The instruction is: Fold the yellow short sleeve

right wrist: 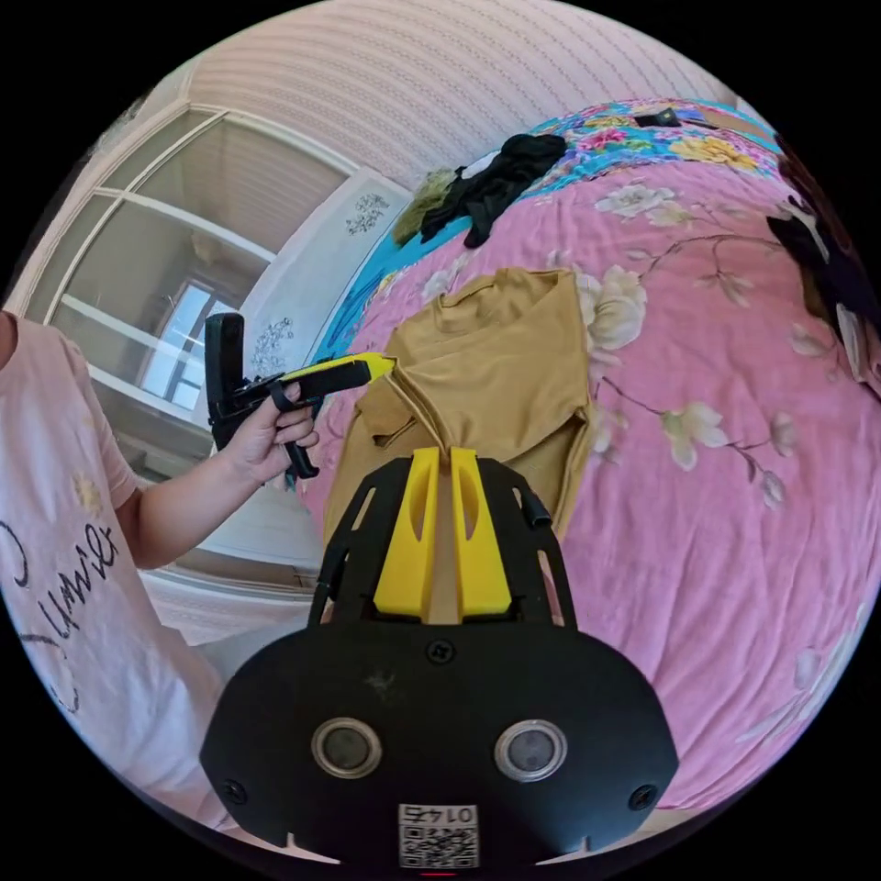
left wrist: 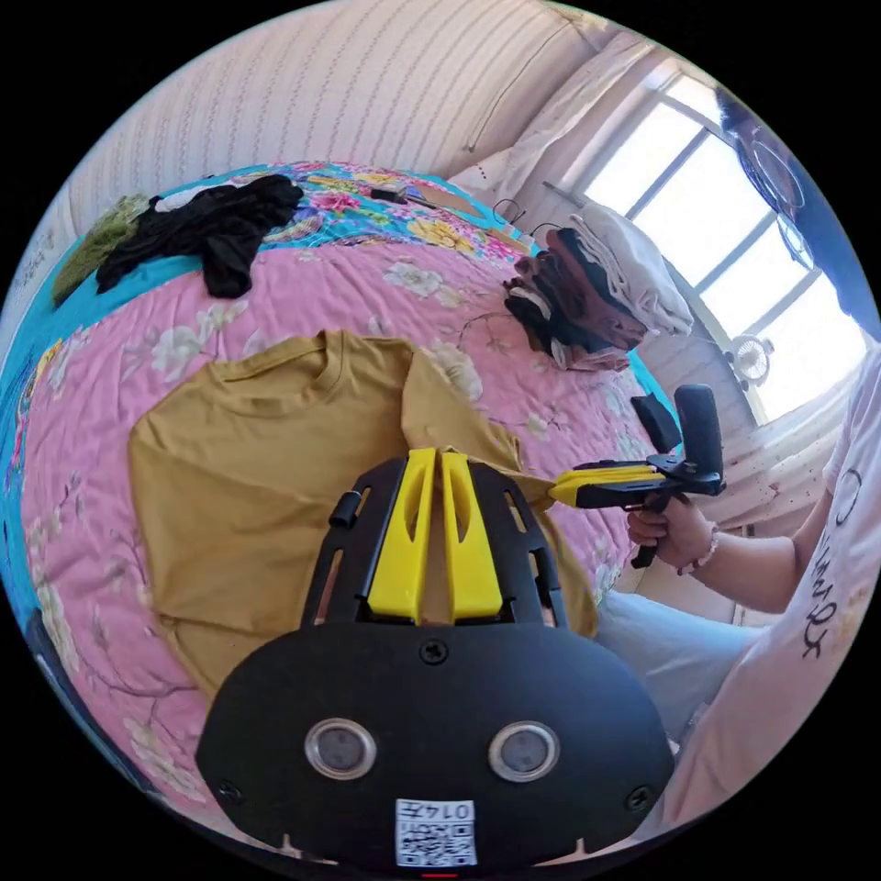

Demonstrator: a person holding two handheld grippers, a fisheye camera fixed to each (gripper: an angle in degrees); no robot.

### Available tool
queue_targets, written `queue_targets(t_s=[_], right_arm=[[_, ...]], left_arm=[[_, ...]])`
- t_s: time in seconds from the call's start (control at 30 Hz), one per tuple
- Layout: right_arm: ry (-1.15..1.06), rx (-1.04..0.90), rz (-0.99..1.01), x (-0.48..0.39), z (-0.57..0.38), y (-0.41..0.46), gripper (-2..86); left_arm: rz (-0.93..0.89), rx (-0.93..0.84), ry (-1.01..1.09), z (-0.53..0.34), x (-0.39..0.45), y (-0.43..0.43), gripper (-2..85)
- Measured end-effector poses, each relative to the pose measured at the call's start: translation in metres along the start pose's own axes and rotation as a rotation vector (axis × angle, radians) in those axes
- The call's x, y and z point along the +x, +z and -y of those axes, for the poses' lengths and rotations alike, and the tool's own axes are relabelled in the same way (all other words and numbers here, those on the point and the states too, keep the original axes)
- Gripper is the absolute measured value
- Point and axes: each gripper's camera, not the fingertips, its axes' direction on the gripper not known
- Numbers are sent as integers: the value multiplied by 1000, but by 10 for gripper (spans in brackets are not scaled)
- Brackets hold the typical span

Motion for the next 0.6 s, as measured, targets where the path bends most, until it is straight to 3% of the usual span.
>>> queue_targets(t_s=[0.33,0.47,0.6], right_arm=[[-137,-280,-95,-31,-9,63,23],[-183,-334,-138,-30,-13,57,31],[-109,-131,-249,-12,17,33,50]], left_arm=[[-27,-120,-254,-31,-56,29,16],[32,-150,-173,-9,-63,15,27],[177,-189,87,60,-47,10,10]])
